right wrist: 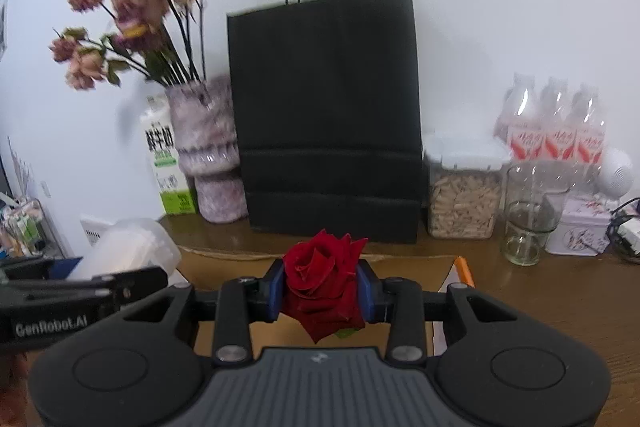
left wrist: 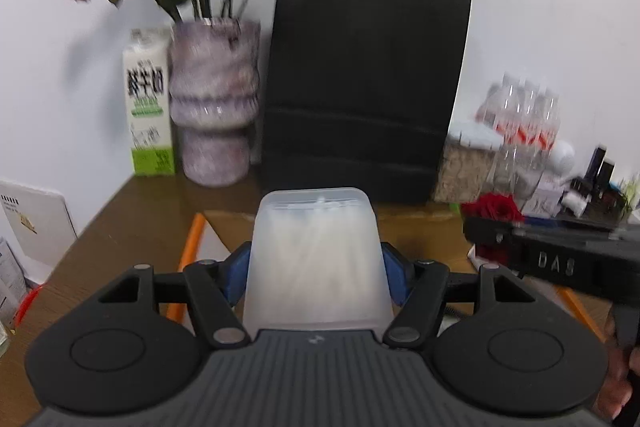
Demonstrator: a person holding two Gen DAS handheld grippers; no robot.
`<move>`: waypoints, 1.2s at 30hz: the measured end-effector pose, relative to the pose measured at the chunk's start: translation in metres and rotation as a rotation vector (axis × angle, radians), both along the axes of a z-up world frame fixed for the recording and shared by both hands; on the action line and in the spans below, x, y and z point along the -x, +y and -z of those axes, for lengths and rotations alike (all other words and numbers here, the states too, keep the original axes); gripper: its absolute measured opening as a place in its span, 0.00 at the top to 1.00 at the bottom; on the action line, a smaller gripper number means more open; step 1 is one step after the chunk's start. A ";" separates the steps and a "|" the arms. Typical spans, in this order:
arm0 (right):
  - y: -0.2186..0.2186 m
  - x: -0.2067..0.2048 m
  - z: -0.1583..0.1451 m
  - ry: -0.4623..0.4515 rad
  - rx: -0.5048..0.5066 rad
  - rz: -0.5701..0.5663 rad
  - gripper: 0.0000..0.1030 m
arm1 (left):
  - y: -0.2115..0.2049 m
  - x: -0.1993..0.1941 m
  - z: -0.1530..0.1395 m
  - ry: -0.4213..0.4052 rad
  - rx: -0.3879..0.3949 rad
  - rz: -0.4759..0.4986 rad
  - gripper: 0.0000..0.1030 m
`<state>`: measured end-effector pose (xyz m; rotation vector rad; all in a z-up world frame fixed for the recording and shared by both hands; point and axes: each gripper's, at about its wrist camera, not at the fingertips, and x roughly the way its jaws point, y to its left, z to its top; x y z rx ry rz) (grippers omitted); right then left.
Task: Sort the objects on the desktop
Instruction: 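Carry container and rose into the box and open both tools, then move both tools back toward the navy pouch and crumpled tissue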
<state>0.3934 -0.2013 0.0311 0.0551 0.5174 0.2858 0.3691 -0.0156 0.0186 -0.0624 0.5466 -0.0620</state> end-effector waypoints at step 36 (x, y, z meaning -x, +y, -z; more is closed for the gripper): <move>-0.010 0.021 0.011 0.028 0.119 0.058 0.00 | 0.002 0.021 -0.002 -0.042 -0.062 -0.046 0.00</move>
